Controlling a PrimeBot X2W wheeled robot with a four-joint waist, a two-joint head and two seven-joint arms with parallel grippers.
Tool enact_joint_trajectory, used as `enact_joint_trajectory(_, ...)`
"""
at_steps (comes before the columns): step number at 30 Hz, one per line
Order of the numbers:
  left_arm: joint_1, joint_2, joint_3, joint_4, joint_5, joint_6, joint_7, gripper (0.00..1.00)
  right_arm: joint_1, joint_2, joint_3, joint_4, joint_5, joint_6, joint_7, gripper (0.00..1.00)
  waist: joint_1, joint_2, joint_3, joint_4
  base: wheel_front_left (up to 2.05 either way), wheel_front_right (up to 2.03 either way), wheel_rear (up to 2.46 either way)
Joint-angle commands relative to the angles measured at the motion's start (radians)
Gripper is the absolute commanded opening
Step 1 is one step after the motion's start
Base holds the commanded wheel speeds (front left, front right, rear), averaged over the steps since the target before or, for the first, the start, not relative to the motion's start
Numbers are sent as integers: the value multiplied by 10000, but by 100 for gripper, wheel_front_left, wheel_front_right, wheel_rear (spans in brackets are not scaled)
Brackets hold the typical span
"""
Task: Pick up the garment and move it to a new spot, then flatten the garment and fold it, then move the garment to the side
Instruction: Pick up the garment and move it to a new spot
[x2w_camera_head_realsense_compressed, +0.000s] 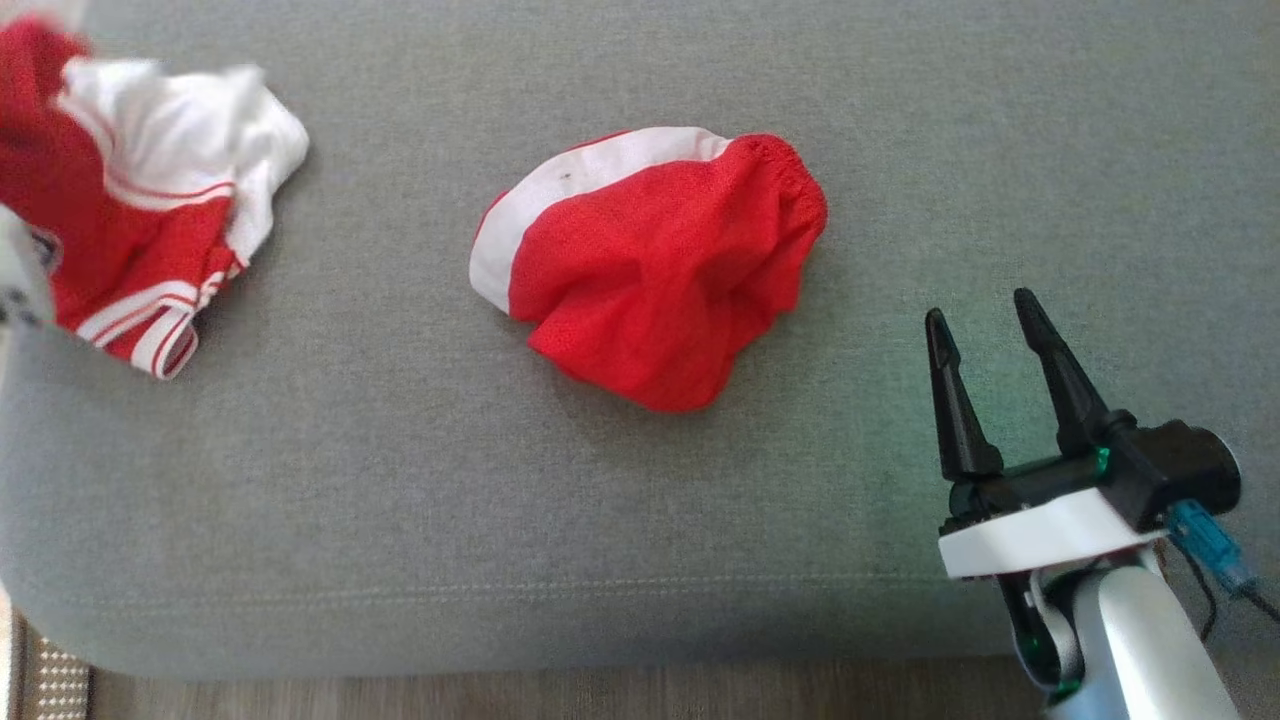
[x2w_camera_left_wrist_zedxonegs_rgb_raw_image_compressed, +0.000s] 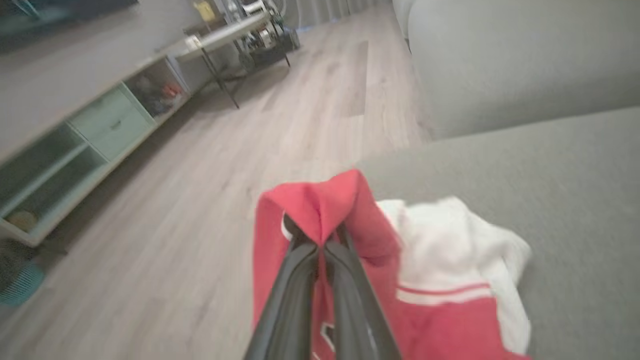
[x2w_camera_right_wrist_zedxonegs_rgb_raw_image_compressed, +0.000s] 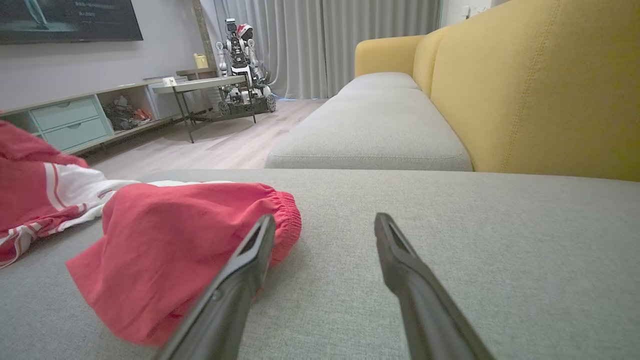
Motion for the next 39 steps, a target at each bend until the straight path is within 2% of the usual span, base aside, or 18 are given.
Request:
enact_joint_trajectory(1,59,215,423,120,-356,-189,185,0,-231,-29,181,-324,-87,-2,-51,100,0,0,37,-69,0,0,0)
enact_joint_trajectory(5,535,-162,398,416,-643,-386,155,0,-228,-29,187,-305,-91,-2,-51,100,0,0,17,-108,0,0,0)
enact_joint_trajectory(6,661,-266,388,491,-710,-448,98,17,-220,-29,204,-286,-89,-2,-51,100,0,0,-11,-129,0,0,0)
enact_joint_trajectory(7,775,-343,400,530,-763,-487,-30,45,-219,-29,247,-259,-79,-2,-51,100,0,0,-51,-173,0,0,0)
enact_joint_trajectory(8,900,-428,424,544,-834,-525,-141,93,-217,-29,290,-234,-65,-2,-51,100,0,0,-104,-212,0,0,0)
enact_joint_trajectory(9,1027,-503,473,532,-913,-537,-259,100,-210,-29,311,-221,-41,-2,-51,100,0,0,-167,-245,0,0,0)
enact_joint_trajectory(12,1490,-653,702,258,-1096,-492,-648,100,-143,-29,363,-156,31,-2,-51,100,0,0,-447,-354,0,0,0)
enact_joint_trajectory(15,2172,-705,1077,-555,-1068,-73,-843,100,-26,-29,425,-80,113,-2,-51,100,0,0,-833,-484,0,0,0)
enact_joint_trajectory(19,3603,-911,2247,-3460,-258,1071,-868,100,166,-29,350,-27,205,-2,-51,100,0,0,-1363,-561,0,0,0)
enact_joint_trajectory(22,5183,-1506,2936,-5616,523,1719,-870,100,327,-29,333,78,239,-2,-51,100,0,0,-1745,-600,0,0,0)
enact_joint_trajectory(24,6123,-1966,3203,-6806,1089,1966,-871,100,410,-29,359,129,244,-2,-51,100,0,0,-1948,-645,0,0,0)
enact_joint_trajectory(27,7327,-2548,3171,-8114,1902,1842,-872,100,514,-29,402,147,229,-2,-51,100,0,0,-2129,-727,0,0,0)
enact_joint_trajectory(31,8422,-3256,3068,-9166,2955,1697,-872,100,736,-29,330,188,10,-2,-51,100,0,0,-2285,-759,0,0,0)
enact_joint_trajectory(39,9995,-4368,3001,-9834,4437,1388,-873,100,1394,-29,368,478,-92,-2,-51,100,0,0,-2754,-866,0,0,0)
